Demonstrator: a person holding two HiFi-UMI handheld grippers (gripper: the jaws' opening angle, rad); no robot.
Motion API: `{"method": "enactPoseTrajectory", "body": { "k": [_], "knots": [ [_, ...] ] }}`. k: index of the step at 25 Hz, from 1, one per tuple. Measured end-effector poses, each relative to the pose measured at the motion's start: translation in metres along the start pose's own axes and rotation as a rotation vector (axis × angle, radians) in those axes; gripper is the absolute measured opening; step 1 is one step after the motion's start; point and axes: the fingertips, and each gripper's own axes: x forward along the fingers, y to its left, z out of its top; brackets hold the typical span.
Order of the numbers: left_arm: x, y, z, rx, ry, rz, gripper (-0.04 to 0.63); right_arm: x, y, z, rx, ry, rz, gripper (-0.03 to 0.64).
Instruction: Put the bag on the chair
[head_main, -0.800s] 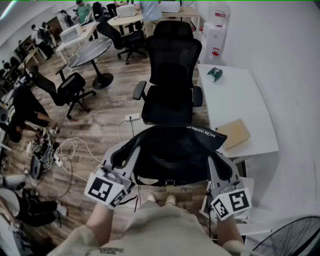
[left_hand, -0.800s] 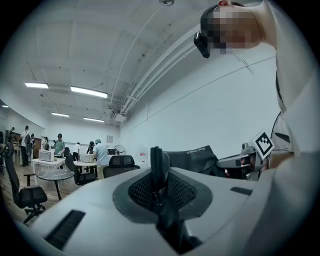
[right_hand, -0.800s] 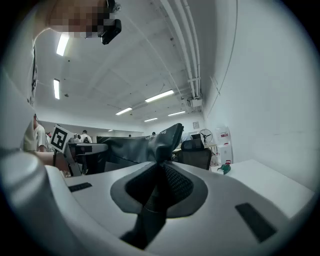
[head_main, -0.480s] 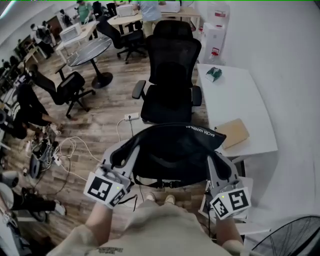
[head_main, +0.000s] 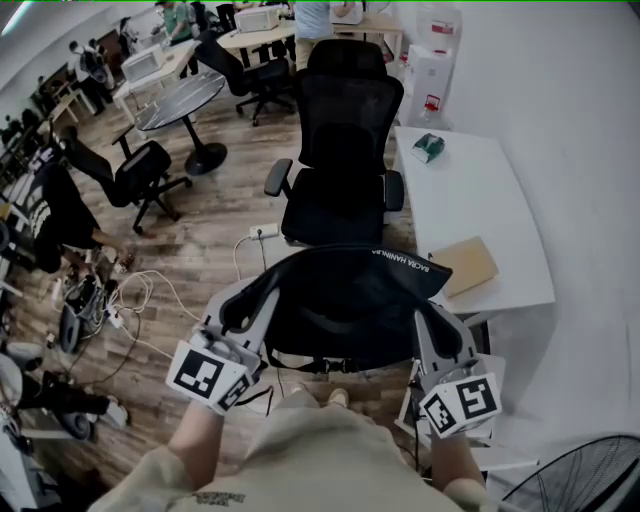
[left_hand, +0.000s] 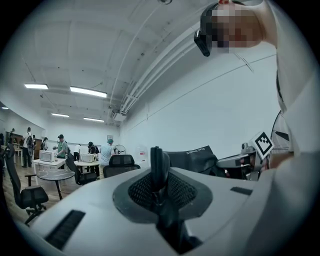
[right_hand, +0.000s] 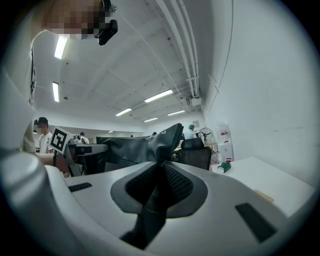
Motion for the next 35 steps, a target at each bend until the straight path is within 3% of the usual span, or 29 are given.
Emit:
{"method": "enactPoseTrajectory", "body": {
  "k": [10,19,35],
  "knots": [
    [-0.002,-0.012,0.002,0.0,-0.021,0.002,0.064,-0.008,-0.007,0.005,-0.024,-0.008,0.001,0.06],
    [0.015,0.01,-0.007,-0.01,-0.022,0.007,0.064,0.02,-0.013,0.0,-0.033,0.004,-0.003,0.059],
    [0.114,0.123,-0.035,-0.03,0.012,0.005,0.064,0.166,-0.055,-0.013,-0.003,0.036,-0.012,0.058]
  ]
}}
